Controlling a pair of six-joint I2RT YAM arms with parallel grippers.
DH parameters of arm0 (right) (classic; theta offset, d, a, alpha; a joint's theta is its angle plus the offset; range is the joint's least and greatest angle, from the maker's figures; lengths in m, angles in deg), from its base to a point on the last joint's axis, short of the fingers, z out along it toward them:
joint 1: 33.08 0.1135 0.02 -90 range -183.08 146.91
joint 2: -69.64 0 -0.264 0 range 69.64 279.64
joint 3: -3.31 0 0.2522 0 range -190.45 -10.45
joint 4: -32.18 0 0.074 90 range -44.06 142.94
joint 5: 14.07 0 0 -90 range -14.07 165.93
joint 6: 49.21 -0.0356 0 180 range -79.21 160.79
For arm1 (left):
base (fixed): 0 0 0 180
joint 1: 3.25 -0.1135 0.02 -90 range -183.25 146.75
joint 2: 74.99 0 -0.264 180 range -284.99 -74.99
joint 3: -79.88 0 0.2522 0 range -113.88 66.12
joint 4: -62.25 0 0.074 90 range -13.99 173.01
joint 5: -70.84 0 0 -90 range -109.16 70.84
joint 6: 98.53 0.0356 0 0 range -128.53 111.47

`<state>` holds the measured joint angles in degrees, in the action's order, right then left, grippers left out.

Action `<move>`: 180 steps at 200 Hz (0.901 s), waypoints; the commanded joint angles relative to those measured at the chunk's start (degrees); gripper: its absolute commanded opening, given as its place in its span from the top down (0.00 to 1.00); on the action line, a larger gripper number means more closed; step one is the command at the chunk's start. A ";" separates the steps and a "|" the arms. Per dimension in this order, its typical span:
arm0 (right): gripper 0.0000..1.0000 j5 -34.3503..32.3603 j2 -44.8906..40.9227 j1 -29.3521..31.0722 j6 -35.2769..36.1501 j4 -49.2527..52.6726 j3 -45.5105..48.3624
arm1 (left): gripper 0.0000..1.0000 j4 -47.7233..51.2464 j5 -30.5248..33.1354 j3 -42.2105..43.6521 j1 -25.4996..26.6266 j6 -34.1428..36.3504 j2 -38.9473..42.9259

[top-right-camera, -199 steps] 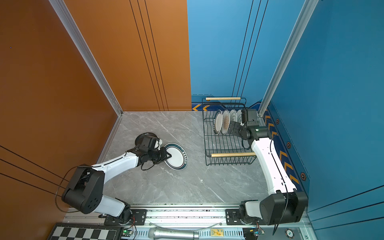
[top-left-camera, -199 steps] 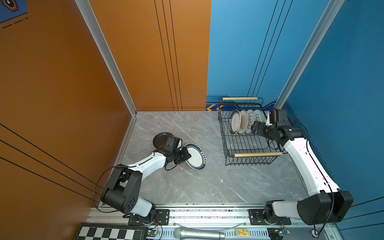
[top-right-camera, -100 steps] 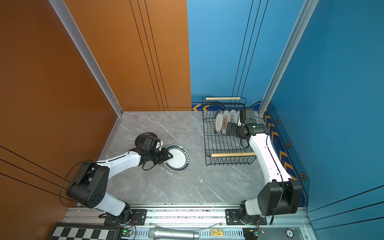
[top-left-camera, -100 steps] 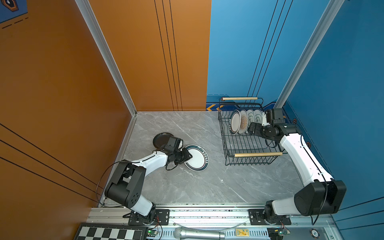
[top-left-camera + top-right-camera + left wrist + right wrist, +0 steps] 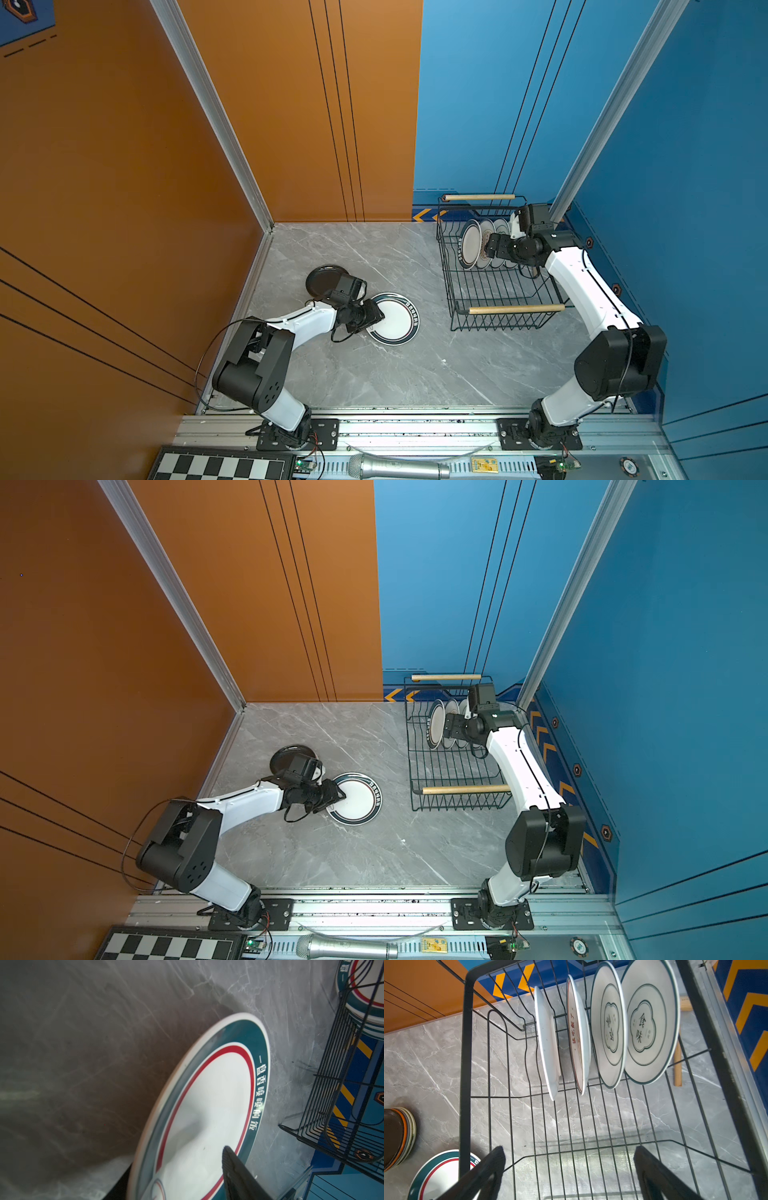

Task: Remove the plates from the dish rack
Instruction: 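Lay the green-rimmed plate flat on the table beside the dark stack with the left gripper, then release the plate with the left gripper while the right gripper moves into the rack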

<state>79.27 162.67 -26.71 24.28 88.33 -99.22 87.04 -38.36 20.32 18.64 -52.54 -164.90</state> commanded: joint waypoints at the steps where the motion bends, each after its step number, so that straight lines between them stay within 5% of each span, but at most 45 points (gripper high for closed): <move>1: 0.08 0.74 2.25 0.98 -0.26 -1.17 -2.59 | 0.39 4.53 2.92 -1.66 0.43 1.62 0.01; 180: 0.30 -3.64 20.09 3.60 0.25 -2.52 -16.63 | 0.33 18.19 10.32 -1.72 -2.59 5.42 11.11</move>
<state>77.45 180.35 -23.28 24.30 85.89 -112.64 100.98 -30.47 19.36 16.91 -48.61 -156.66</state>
